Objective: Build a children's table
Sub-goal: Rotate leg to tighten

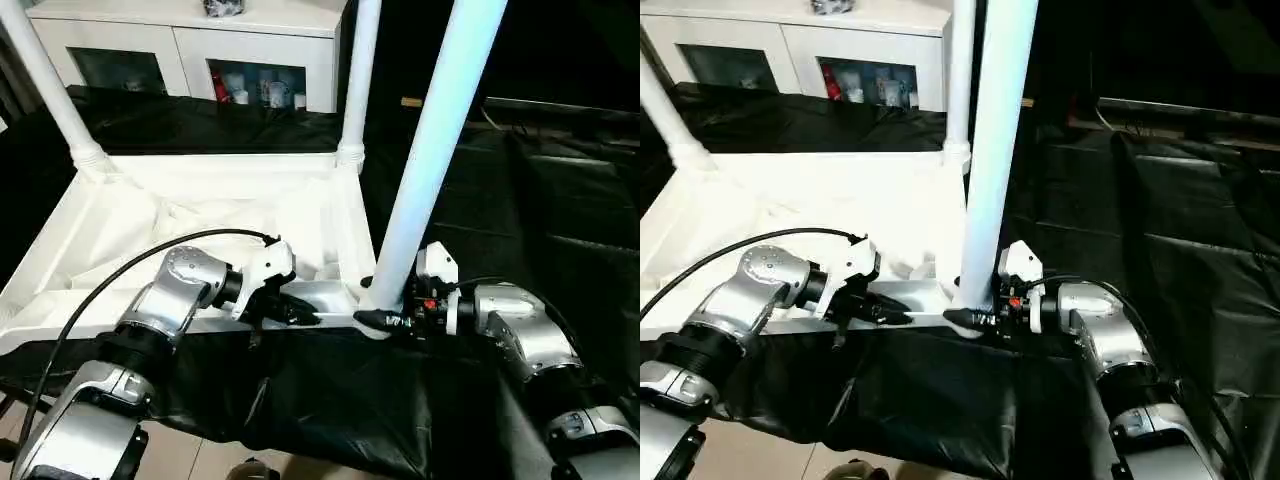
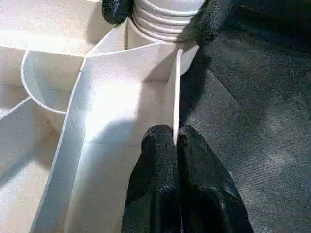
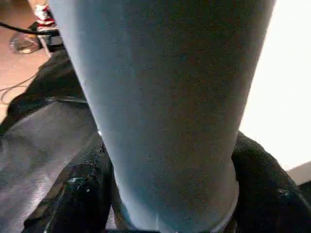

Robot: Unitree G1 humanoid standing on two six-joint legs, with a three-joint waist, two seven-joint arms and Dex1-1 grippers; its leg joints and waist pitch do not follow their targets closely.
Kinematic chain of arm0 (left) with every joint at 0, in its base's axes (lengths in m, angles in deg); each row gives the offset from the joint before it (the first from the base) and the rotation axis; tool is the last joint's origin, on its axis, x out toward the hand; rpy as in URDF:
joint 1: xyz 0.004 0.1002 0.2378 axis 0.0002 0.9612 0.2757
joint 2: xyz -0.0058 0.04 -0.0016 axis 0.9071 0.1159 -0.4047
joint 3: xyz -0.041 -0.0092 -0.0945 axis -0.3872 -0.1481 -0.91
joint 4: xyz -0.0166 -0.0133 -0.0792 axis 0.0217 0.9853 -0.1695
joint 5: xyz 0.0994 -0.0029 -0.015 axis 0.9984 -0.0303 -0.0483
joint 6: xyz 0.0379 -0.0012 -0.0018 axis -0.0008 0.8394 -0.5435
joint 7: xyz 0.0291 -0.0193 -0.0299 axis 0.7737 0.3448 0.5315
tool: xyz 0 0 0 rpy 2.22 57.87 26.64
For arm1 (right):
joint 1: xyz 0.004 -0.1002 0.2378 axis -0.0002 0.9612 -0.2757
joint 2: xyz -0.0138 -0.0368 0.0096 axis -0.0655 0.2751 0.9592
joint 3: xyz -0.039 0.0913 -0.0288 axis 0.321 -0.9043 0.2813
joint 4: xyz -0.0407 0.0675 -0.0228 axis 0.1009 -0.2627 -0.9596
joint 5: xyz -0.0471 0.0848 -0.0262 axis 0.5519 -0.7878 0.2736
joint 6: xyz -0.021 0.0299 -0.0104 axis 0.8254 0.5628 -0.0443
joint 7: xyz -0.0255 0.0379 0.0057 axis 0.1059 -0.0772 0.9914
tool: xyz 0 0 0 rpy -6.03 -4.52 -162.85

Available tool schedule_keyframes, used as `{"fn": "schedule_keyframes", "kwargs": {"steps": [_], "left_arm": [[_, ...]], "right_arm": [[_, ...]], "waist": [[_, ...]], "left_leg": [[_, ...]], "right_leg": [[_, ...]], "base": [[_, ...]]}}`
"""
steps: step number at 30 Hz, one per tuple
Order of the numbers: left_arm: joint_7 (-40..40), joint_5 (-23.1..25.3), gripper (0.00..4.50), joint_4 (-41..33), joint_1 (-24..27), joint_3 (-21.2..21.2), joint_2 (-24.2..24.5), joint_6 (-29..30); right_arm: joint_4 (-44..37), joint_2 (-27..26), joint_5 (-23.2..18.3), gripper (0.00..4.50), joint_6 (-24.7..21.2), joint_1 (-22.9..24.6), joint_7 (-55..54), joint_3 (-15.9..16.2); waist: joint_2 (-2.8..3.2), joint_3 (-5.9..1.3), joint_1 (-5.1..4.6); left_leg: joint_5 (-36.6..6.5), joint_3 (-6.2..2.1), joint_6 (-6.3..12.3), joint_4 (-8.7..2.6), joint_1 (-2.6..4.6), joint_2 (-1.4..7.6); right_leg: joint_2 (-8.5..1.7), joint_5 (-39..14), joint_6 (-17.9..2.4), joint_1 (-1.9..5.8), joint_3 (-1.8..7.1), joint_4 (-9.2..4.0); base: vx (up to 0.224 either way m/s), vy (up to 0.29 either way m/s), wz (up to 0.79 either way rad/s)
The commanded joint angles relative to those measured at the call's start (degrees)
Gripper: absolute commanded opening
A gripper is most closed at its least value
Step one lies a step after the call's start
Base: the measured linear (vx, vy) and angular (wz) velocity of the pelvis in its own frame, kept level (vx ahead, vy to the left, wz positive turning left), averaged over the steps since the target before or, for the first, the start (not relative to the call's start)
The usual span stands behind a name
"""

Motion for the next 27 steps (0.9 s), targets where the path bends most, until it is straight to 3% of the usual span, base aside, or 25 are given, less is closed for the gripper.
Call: {"fn": "schedule_keyframes", "kwargs": {"steps": [1, 4, 5, 8, 10, 16, 17, 21, 23, 27], "left_arm": [[1.1, -1.5, 0.0, -1.4, -0.7, -0.4, -0.5, -0.2], [4.9, -0.6, 0.0, -1.4, -0.6, -0.9, -1.3, 0.0], [9.4, 0.5, 0.0, -0.8, -0.9, -1.6, -2.3, 0.1], [15.2, 1.7, 0.0, -0.3, -1.4, -2.8, -3.9, 1.3], [18.5, 2.2, 0.0, -0.4, -1.6, -3.3, -5.2, 2.6], [29.7, 3.1, 0.0, 0.1, -2.9, -5.0, -11.0, 6.5], [31.5, 3.5, 0.0, 0.2, -3.0, -4.9, -12.0, 6.7], [35.5, 4.5, 0.0, 0.5, -3.2, -4.3, -14.6, 6.4], [36.0, 4.8, 0.0, 0.3, -3.1, -4.2, -14.9, 6.5], [32.9, 4.1, 0.0, -1.4, -2.4, -3.6, -14.4, 6.5]], "right_arm": [[-0.1, -1.4, 0.1, 2.75, -2.5, 2.2, 4.2, 5.0], [2.0, -3.2, 0.6, 2.74, -1.8, 1.5, -1.0, 3.5], [5.2, -5.2, 2.0, 2.74, 0.0, 0.2, -8.3, 1.7], [9.2, -7.9, 3.9, 2.74, 1.5, -1.8, -19.9, -1.0], [11.3, -9.7, 4.2, 2.73, 1.5, -2.9, -26.1, -2.6], [15.2, -15.0, 4.6, 2.72, 1.0, -5.3, -42.6, -5.9], [15.6, -16.1, 4.7, 2.72, 1.2, -5.6, -43.7, -5.7], [16.2, -18.5, 7.2, 2.72, 4.1, -5.9, -44.3, -3.4], [16.9, -18.7, 7.9, 3.28, 5.1, -6.1, -44.9, -3.0], [17.3, -18.1, 7.5, 3.78, 6.1, -6.4, -42.9, -3.5]], "waist": [[-0.53, -4.11, 0.0], [-0.58, -4.13, 0.13], [-0.5, -4.06, 0.05], [-0.48, -3.61, -0.87], [-0.55, -3.51, -1.42], [-0.37, -3.65, -2.1], [-0.14, -3.69, -2.07], [-0.18, -3.77, -2.07], [-0.23, -3.87, -2.07], [0.06, -3.85, -2.16]], "left_leg": [[-7.2, -0.65, 4.5, -3.58, 0.7, 2.75], [-7.2, -0.68, 4.16, -3.6, 0.66, 2.76], [-7.6, -0.69, 3.79, -3.67, 0.65, 2.79], [-11.5, -0.97, 0.61, -4.31, 1.06, 2.64], [-13.0, -1.11, -0.32, -4.48, 1.08, 2.55], [-13.2, -0.95, -0.16, -4.41, 1.21, 2.41], [-12.8, -1.04, -0.03, -4.42, 1.14, 2.37], [-12.7, -0.92, 0.48, -4.35, 1.2, 2.46], [-11.9, -0.93, 0.92, -4.36, 0.99, 2.41], [-12.7, -0.97, 1.3, -4.45, 1.0, 2.46]], "right_leg": [[-5.26, -5.5, -13.7, 2.94, 2.86, -3.72], [-5.36, -6.1, -13.5, 2.93, 2.88, -3.73], [-5.43, -6.7, -13.4, 2.82, 2.89, -3.84], [-5.6, -14.4, -12.1, 2.63, 2.93, -4.6], [-5.66, -17.7, -11.1, 2.74, 2.95, -4.98], [-5.42, -16.5, -10.8, 2.52, 3.1, -5.23], [-5.39, -15.9, -10.8, 2.55, 3.09, -5.18], [-5.33, -13.4, -11.2, 2.49, 3.09, -5.11], [-5.3, -11.7, -11.5, 2.71, 3.04, -4.9], [-5.28, -11.7, -11.6, 2.72, 3.01, -4.97]], "base": [[0.0, 0.0, 0.0], [0.0, 0.0, 0.0], [0.0, 0.0, 0.0], [0.0, 0.0, 0.0], [0.0, 0.0, 0.0], [0.0, 0.0, 0.0], [0.0, 0.0, 0.0], [0.0, 0.0, 0.0], [0.0, 0.0, 0.0], [0.0, 0.0, 0.0]]}}
